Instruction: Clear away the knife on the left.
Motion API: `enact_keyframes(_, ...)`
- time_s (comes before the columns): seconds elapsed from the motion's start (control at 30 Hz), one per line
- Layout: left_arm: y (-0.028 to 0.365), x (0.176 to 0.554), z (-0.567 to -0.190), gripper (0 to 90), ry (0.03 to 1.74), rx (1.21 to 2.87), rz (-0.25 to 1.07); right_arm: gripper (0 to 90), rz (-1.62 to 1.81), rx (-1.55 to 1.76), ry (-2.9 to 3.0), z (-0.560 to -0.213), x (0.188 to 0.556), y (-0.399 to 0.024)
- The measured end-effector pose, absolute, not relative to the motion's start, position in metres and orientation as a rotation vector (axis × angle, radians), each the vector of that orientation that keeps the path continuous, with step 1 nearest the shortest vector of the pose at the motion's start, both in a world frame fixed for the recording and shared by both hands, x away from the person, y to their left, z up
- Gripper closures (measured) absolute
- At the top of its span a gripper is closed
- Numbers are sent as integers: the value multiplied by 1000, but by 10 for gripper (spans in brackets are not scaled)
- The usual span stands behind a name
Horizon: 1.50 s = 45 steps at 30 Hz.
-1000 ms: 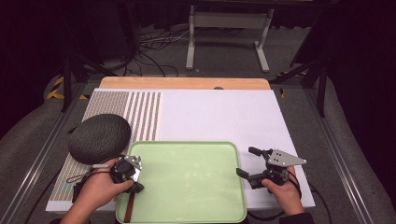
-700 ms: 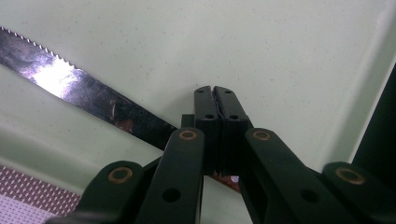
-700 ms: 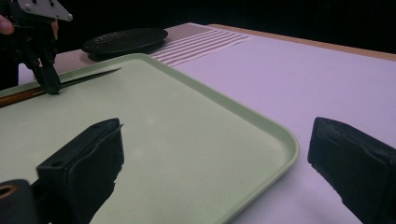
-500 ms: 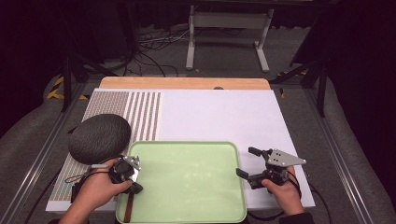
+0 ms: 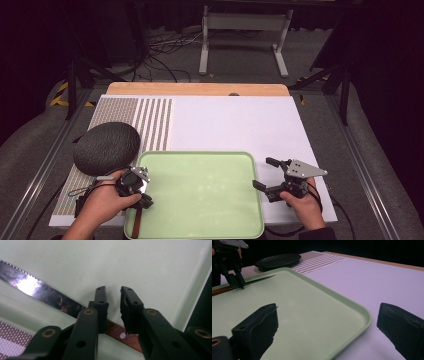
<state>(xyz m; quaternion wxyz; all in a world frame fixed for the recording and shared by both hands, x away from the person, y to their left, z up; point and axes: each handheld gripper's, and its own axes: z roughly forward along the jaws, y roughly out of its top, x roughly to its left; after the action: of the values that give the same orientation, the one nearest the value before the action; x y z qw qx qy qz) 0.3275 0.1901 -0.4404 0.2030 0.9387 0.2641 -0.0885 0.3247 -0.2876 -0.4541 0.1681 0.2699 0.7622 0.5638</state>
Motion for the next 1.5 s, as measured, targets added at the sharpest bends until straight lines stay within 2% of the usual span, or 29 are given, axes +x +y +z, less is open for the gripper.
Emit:
enact_keyframes(0.07, 190, 327, -438, 710, 745, 2589, -235, 43, 1603, 768, 2169, -454, 325, -288)
enact_keyframes(0.2, 190, 325, -430, 460, 761, 2557, -156, 44, 1602, 768, 2169, -454, 325, -288)
enact_keyframes(0.33, 190, 324, -424, 274, 752, 2527, -87, 44, 1602, 771, 2164, -453, 324, -288)
enact_keyframes(0.47, 192, 323, -419, 183, 742, 2483, -32, 44, 1601, 775, 2158, -453, 323, -290)
enact_keyframes(0.7, 196, 321, -415, 117, 705, 2413, 35, 44, 1602, 775, 2154, -453, 322, -290)
enact_keyframes(0.83, 200, 319, -412, 84, 641, 2347, 123, 44, 1605, 775, 2153, -452, 322, -291)
enact_keyframes(1.1, 211, 315, -411, 67, 550, 2234, 190, 43, 1608, 776, 2145, -452, 321, -292)
enact_keyframes(1.5, 241, 306, -432, 57, 520, 1995, 279, 42, 1608, 773, 2143, -452, 321, -293)
